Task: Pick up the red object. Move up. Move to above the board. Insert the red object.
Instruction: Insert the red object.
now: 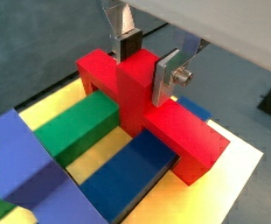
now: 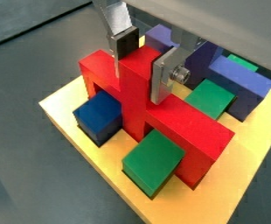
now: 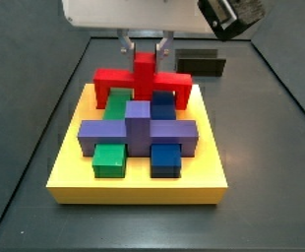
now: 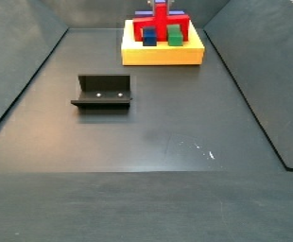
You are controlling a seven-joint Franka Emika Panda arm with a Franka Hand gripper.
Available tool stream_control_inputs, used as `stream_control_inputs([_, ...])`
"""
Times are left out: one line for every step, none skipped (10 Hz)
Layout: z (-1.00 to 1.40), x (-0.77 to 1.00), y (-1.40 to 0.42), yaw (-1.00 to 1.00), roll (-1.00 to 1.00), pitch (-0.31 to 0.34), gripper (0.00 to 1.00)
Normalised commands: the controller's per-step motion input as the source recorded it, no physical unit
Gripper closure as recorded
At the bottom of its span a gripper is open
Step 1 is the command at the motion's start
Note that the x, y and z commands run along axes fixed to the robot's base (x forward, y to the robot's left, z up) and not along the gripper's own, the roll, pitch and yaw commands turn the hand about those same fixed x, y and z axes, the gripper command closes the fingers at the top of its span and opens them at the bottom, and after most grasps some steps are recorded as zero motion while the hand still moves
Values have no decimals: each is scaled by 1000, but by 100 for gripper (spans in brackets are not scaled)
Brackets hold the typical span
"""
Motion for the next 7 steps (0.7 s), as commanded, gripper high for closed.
stream_control_inputs([-340, 0, 17, 229, -90, -104, 100])
stream_control_inputs([-509, 0, 49, 0, -61, -113, 100])
stream_control_inputs([-660, -51, 254, 0, -190, -176, 100])
stream_control_inputs([-580, -100, 277, 0, -227, -210, 100])
stream_control_inputs([-537, -169, 229, 31, -217, -241, 100])
stream_control_inputs([-454, -86, 0, 31, 0, -126, 100])
stream_control_inputs([0, 0, 0, 0, 0, 0, 100])
